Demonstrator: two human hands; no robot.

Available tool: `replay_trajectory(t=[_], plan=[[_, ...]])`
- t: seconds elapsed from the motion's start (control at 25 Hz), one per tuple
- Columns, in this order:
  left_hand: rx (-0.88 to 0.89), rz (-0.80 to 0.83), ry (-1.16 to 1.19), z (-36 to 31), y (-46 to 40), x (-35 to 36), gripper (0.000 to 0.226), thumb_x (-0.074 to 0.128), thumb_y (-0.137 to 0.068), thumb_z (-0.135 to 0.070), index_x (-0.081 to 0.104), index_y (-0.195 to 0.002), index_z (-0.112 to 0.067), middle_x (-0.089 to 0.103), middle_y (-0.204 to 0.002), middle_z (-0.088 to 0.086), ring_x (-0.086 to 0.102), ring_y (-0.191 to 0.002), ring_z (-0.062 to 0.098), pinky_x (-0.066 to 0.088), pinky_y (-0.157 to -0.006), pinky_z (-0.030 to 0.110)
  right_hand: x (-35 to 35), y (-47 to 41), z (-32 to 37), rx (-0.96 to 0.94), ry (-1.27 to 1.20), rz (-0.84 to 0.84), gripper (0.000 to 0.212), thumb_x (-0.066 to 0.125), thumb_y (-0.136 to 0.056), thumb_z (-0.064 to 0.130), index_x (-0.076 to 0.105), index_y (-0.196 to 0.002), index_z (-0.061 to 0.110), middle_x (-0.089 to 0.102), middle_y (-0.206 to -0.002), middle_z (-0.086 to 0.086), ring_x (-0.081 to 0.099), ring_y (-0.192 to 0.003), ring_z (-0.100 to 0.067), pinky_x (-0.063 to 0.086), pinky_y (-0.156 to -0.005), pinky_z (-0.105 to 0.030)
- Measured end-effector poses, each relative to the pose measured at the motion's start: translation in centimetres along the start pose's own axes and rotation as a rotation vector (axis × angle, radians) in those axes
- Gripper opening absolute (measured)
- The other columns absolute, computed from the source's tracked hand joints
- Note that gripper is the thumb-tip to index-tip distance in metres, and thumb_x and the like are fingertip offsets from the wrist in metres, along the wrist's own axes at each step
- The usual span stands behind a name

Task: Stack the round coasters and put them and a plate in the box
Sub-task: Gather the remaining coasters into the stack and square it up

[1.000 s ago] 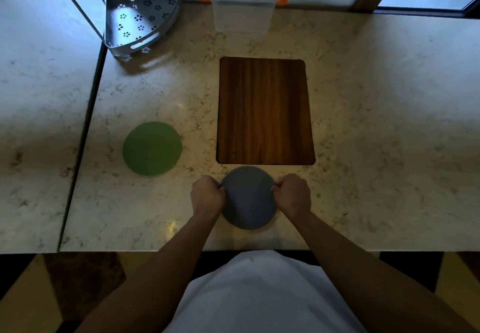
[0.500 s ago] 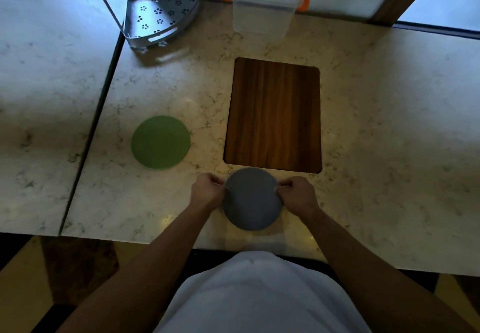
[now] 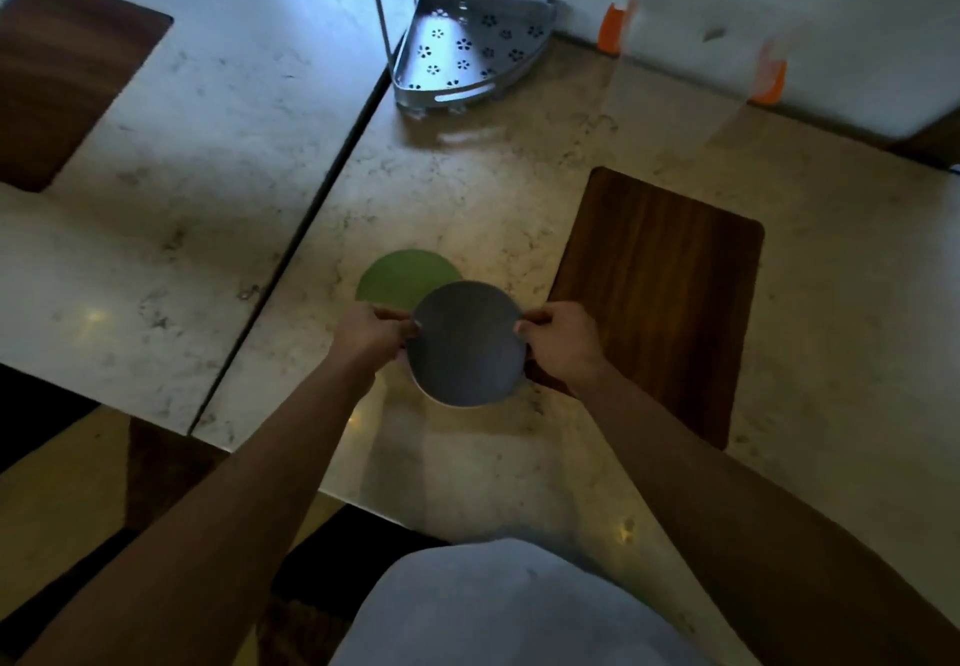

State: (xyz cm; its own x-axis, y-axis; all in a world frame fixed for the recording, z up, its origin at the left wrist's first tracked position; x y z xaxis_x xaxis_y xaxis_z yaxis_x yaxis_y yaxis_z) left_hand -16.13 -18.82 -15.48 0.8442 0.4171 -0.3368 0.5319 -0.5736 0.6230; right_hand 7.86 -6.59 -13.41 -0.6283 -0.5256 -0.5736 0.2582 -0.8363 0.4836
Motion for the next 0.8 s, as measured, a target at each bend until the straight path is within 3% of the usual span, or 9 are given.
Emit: replay_trajectory(t=[0.24,0.36,0.44,0.52,0.68,0.8], plan=[[-0.026,-0.092,0.034,-1.5,-4.5,-4.8,0.007,0.075,-0.08,-0.009,0.071,-0.086,-0.011,0.07,-0.085,0.01,0.066,-0.076,0.02,0.055,-0.061,0.031,3.7,-4.8,4.9,-0.001,0.003,0.022,0.016,0.067,-0.087,0.025,0.077,-0.097,0.018,0.076,-0.091,-0.001,0.066,-0.081,-0.014,0.051,-0.073,-0.025],[-0.021,-0.104,0.006,-1.8,-6.1,-5.7,0.007,0.073,-0.081,-0.01,0.071,-0.087,-0.012,0.07,-0.084,0.01,0.065,-0.076,0.02,0.051,-0.059,0.029,5.0,-6.2,5.8,0.011,0.034,0.048,0.016,0.067,-0.087,0.025,0.078,-0.095,0.018,0.076,-0.091,-0.001,0.068,-0.08,-0.015,0.053,-0.073,-0.027],[0.001,-0.111,-0.033,-2.1,-6.6,-5.9,0.006,0.072,-0.081,-0.01,0.071,-0.081,-0.017,0.071,-0.083,0.009,0.065,-0.074,0.019,0.05,-0.057,0.028,5.6,-6.6,5.9,0.008,0.083,0.063,0.015,0.065,-0.088,0.024,0.077,-0.094,0.018,0.075,-0.086,0.0,0.063,-0.068,-0.008,0.048,-0.062,-0.021],[0.013,-0.13,-0.102,-2.0,-7.0,-6.0,0.004,0.073,-0.081,-0.012,0.073,-0.084,-0.015,0.072,-0.084,0.008,0.066,-0.077,0.019,0.053,-0.064,0.031,6.1,-6.7,6.0,-0.005,0.147,0.06,0.016,0.063,-0.089,0.024,0.077,-0.091,0.017,0.073,-0.082,0.0,0.055,-0.058,-0.001,0.041,-0.054,-0.019],[0.122,-0.198,-0.311,-2.4,-7.0,-5.9,0.015,0.07,-0.084,-0.017,0.076,-0.096,-0.01,0.074,-0.089,0.006,0.064,-0.081,0.016,0.049,-0.075,0.029,6.3,-6.6,6.2,0.0,0.236,0.021,0.017,0.064,-0.089,0.025,0.077,-0.092,0.015,0.076,-0.085,-0.005,0.062,-0.066,-0.015,0.045,-0.063,-0.023],[0.246,-0.222,-0.446,-3.3,-6.4,-5.3,0.02,0.064,-0.088,-0.018,0.075,-0.101,-0.009,0.076,-0.096,0.009,0.069,-0.089,0.023,0.051,-0.08,0.031,5.9,-6.3,6.4,0.013,0.253,-0.034,0.017,0.067,-0.088,0.025,0.078,-0.095,0.014,0.077,-0.085,-0.006,0.067,-0.068,-0.019,0.048,-0.065,-0.021]])
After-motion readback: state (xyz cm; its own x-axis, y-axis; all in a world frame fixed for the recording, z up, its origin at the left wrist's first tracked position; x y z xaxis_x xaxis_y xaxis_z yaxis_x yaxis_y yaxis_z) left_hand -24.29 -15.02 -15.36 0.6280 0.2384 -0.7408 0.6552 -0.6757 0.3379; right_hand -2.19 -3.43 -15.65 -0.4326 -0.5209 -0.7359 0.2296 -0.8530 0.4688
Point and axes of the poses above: each hand's wrist, its own y-axis away from the middle knuckle, its own x-axis out of the palm, z = x × y, the point moved 9 cm from there along -y, towards the middle knuckle
